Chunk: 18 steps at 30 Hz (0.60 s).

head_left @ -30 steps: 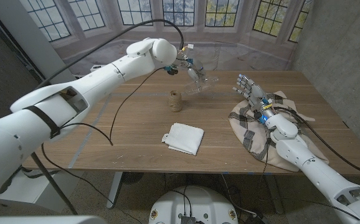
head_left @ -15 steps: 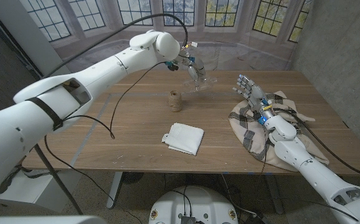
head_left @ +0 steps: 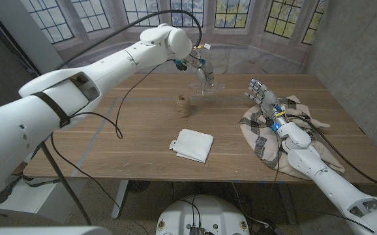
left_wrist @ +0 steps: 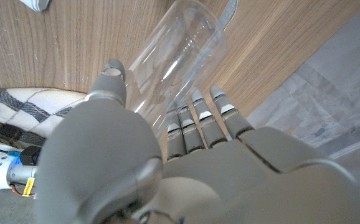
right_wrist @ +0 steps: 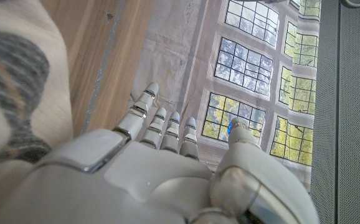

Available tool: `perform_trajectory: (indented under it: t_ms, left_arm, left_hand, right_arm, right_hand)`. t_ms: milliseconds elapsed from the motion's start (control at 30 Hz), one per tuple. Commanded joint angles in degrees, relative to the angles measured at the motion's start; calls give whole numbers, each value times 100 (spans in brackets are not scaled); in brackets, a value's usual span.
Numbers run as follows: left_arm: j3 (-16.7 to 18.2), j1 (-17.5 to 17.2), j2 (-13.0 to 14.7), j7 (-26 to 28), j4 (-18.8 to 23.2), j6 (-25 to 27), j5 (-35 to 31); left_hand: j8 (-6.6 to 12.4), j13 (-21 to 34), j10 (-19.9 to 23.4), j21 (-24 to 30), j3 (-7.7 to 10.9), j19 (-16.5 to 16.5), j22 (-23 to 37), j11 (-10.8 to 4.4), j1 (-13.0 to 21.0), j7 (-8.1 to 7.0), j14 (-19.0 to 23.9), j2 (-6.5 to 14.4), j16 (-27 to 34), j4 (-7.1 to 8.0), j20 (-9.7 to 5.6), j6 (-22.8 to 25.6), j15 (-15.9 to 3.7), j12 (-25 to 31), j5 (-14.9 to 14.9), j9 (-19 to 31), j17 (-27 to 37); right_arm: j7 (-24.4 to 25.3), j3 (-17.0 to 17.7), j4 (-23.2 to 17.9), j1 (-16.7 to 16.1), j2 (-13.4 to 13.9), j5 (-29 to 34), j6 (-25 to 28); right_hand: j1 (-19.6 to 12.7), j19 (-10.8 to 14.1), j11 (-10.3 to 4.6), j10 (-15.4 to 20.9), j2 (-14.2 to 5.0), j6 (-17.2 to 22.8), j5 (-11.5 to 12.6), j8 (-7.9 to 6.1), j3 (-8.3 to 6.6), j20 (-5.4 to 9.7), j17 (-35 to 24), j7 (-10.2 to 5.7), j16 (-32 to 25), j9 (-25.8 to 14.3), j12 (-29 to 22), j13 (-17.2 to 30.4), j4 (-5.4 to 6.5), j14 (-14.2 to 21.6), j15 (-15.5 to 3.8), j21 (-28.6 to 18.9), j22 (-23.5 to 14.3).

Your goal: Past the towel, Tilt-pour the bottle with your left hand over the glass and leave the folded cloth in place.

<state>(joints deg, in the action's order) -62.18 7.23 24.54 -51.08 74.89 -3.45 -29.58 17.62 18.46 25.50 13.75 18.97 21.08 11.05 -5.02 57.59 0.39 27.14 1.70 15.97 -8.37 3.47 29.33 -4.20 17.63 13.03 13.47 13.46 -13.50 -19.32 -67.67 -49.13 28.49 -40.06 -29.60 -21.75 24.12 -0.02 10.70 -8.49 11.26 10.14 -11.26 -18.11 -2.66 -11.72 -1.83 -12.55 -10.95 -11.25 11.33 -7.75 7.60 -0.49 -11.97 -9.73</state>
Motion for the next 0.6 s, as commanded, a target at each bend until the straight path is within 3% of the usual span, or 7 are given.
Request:
perform_trajectory:
  t_ms: [33,300,600]
  left_arm:
    - [-392,497,-520,-266,-947,-460,-210]
    - [-667,687,-844,-194,-1391,-547,-465]
    - [-812,483,-772,513,-1070,-268,-1032]
  left_hand:
    - [44,19,58,2,89,-1,21,2,26,-57,37,303,49,51,-61,361,-10,38,41,21,17]
    - [53,35,61,-1,105,-14,21,12,8,-49,41,331,51,56,-62,374,-14,34,46,25,34]
    - [78,61,139,3,106,-12,22,8,-24,-17,102,343,82,57,-57,419,-15,59,50,35,62]
  right_arm:
    - [24,21,48,-10,-45,-19,-60]
    - [-31,41,188,-17,-130,-85,-152]
    - [-11,59,222,-62,-173,-110,-200]
  right_hand:
    - [-69,51,-8,23,3,36,41,-3,-6,-18,-17,16,-17,5,-26,11,-15,51,29,33,-22]
    - [-74,57,-4,20,4,39,42,-3,-7,-19,-16,24,-17,5,-24,11,-16,53,26,35,-22]
    - [-77,58,-10,23,3,42,43,-3,-9,-18,-17,22,-22,5,-24,11,-15,67,15,40,-22]
